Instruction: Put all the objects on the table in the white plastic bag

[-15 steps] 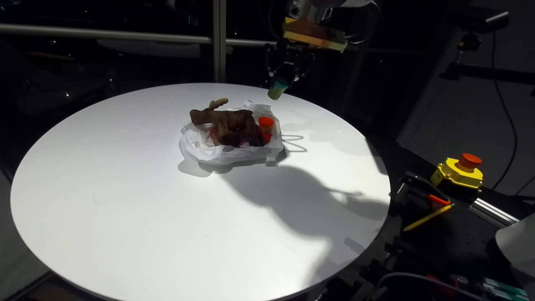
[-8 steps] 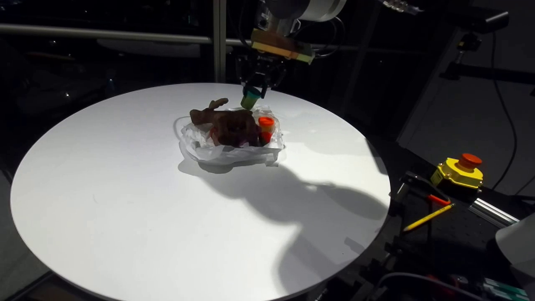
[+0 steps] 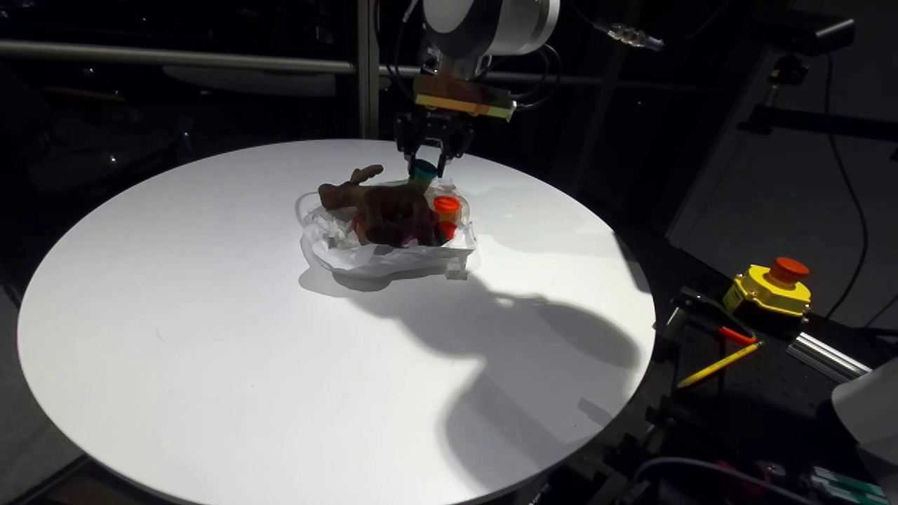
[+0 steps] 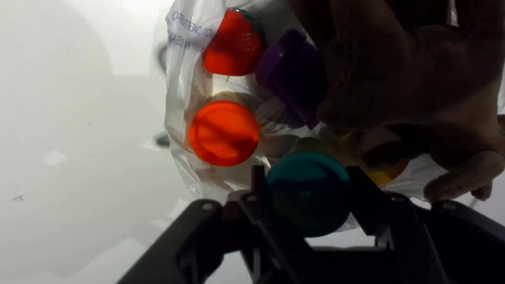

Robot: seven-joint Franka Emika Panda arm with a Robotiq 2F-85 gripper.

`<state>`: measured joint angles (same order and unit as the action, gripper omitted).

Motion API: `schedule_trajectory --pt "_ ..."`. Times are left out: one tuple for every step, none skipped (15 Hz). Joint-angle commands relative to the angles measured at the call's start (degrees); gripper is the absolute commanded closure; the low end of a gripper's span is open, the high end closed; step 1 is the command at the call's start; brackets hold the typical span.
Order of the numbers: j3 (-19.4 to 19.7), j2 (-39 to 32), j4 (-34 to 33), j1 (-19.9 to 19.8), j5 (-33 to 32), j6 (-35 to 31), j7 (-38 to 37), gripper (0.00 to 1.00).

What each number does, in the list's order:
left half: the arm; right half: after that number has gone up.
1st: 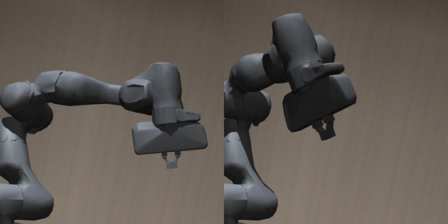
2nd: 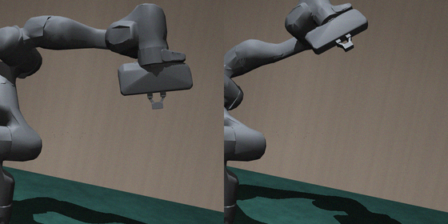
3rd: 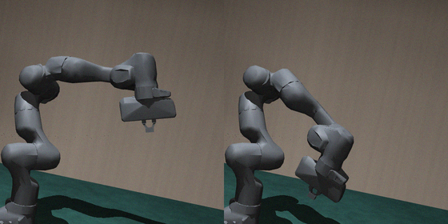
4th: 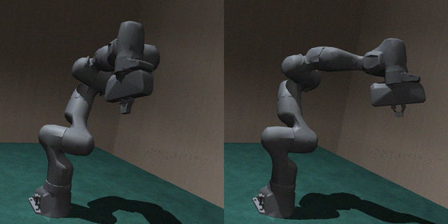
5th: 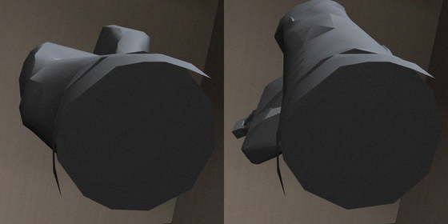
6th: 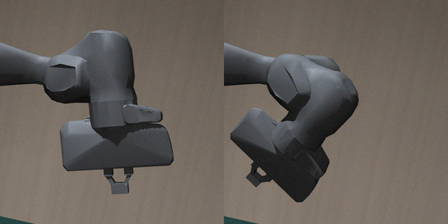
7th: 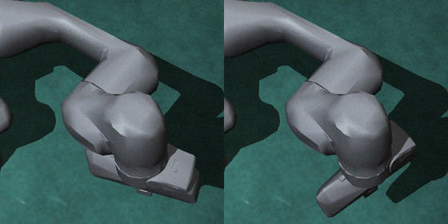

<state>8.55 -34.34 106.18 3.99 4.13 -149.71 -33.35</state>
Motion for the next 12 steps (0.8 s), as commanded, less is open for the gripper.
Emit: schedule_trajectory --pt "0.4 -2.4 -3.2 1.4 -1.4 5.3 0.6 0.72" --pt "-0.1 -2.9 -3.6 1.4 -1.5 6.9 1.0 0.58" --pt "-0.2 -3.3 -3.8 1.7 -1.7 8.3 1.1 0.41" --pt "-0.4 -3.6 -4.2 2.0 -1.9 9.9 1.3 0.21" --pt "-0.6 -3.7 -4.7 2.1 -2.0 11.4 1.5 0.14" --pt "-0.8 -3.8 -5.0 2.3 -2.0 12.1 1.6 0.08" --pt "-1.0 -3.7 -5.2 2.4 -1.9 12.6 1.7 0.00" --pt "-1.0 -3.6 -5.4 2.6 -1.9 12.9 1.6 0.00" --pt "-1.0 -3.1 -5.5 2.7 -1.7 12.7 1.5 0.00" --pt "-1.1 -2.4 -5.3 2.7 -1.6 12.6 1.5 0.00" --pt "-1.4 -1.2 -4.8 2.5 -1.0 11.9 1.6 0.00" --pt "-1.6 0.0 -4.1 2.4 -0.6 11.4 1.8 0.00"
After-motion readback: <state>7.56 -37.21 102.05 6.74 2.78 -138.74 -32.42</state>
